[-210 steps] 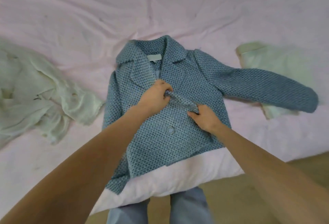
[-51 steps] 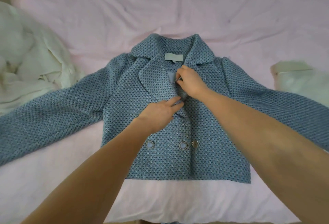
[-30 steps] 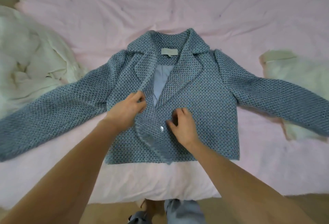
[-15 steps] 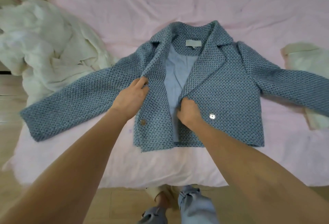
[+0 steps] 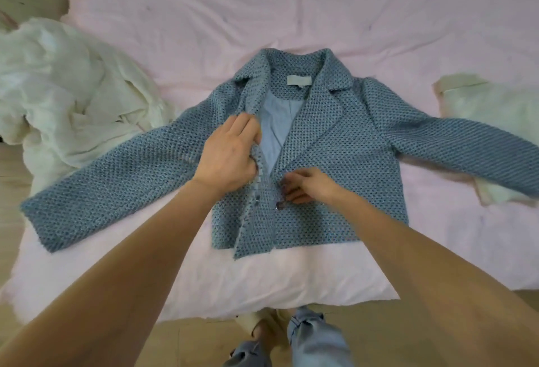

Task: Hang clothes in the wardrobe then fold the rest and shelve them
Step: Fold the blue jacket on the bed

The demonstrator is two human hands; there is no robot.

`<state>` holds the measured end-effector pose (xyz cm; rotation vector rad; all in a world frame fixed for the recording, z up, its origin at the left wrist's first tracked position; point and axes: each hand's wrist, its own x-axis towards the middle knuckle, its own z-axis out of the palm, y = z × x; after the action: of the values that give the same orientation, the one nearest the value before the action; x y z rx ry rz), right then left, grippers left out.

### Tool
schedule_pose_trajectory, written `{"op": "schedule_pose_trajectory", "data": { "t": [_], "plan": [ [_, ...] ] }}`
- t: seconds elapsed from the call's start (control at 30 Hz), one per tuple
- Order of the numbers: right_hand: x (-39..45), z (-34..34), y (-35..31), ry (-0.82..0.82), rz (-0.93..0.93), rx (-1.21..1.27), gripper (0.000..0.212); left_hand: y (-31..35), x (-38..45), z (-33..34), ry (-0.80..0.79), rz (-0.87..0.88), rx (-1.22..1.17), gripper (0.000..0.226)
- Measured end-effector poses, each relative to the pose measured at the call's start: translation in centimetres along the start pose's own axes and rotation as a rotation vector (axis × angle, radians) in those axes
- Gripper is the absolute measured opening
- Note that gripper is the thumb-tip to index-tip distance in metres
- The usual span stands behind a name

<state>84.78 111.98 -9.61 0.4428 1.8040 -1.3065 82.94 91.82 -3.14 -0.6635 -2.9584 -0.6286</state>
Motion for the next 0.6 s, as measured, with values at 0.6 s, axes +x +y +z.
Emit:
{"op": "schedule_pose_trajectory", "data": {
  "t": [0.6],
  "plan": [
    [-2.2, -6.9, 5.7, 0.328, 0.014, -0.310, 0.024, 6.5, 3.7, 11.1, -0.825, -0.009, 0.222, 0.089]
  ]
}}
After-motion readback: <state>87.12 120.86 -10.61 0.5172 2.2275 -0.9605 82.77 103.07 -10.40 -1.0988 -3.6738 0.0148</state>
